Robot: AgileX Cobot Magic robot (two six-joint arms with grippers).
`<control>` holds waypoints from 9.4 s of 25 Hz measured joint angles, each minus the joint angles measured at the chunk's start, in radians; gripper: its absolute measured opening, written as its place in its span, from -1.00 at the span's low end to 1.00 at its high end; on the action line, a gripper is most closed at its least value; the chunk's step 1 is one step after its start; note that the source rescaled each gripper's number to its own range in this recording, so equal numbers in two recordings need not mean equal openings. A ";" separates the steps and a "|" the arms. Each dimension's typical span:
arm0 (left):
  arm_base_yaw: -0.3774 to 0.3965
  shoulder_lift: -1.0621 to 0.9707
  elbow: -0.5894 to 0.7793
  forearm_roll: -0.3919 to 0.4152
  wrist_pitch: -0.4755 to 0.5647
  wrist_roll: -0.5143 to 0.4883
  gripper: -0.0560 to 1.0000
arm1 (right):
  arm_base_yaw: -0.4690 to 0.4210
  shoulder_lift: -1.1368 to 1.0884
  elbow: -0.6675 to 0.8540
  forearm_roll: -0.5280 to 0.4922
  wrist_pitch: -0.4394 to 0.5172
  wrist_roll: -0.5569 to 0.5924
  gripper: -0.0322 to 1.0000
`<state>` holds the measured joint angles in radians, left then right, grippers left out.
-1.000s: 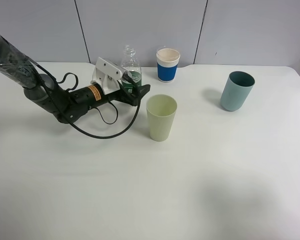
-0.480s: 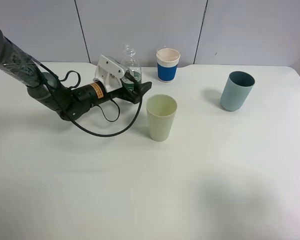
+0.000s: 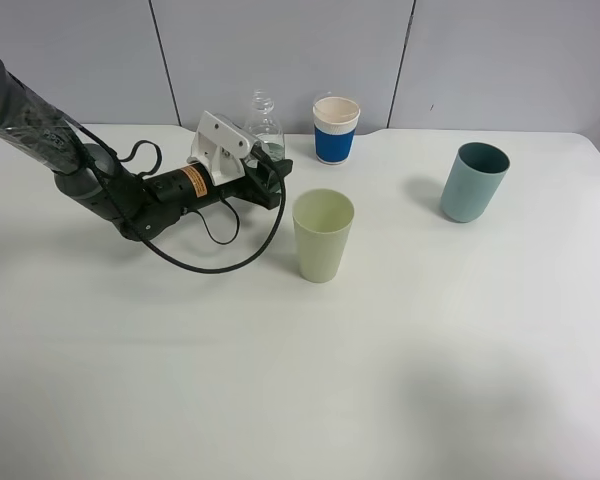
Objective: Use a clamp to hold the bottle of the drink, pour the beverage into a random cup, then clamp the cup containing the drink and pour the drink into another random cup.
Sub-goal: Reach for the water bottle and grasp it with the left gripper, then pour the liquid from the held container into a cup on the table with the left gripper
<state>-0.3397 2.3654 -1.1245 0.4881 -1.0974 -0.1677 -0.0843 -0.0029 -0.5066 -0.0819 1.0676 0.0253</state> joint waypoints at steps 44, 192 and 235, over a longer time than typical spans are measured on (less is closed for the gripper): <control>-0.087 -0.494 0.344 -0.562 0.322 0.698 -0.75 | 0.000 0.000 0.000 0.000 0.000 0.000 1.00; -0.394 -0.551 0.367 -1.102 0.208 2.158 -0.75 | 0.000 0.000 0.000 0.000 0.000 0.000 1.00; -0.394 -0.551 0.367 -1.140 0.194 2.300 -0.75 | 0.000 0.000 0.000 0.000 0.000 0.000 1.00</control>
<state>-0.7334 1.8148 -0.7572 -0.6519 -0.9037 2.1327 -0.0843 -0.0029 -0.5066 -0.0819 1.0676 0.0253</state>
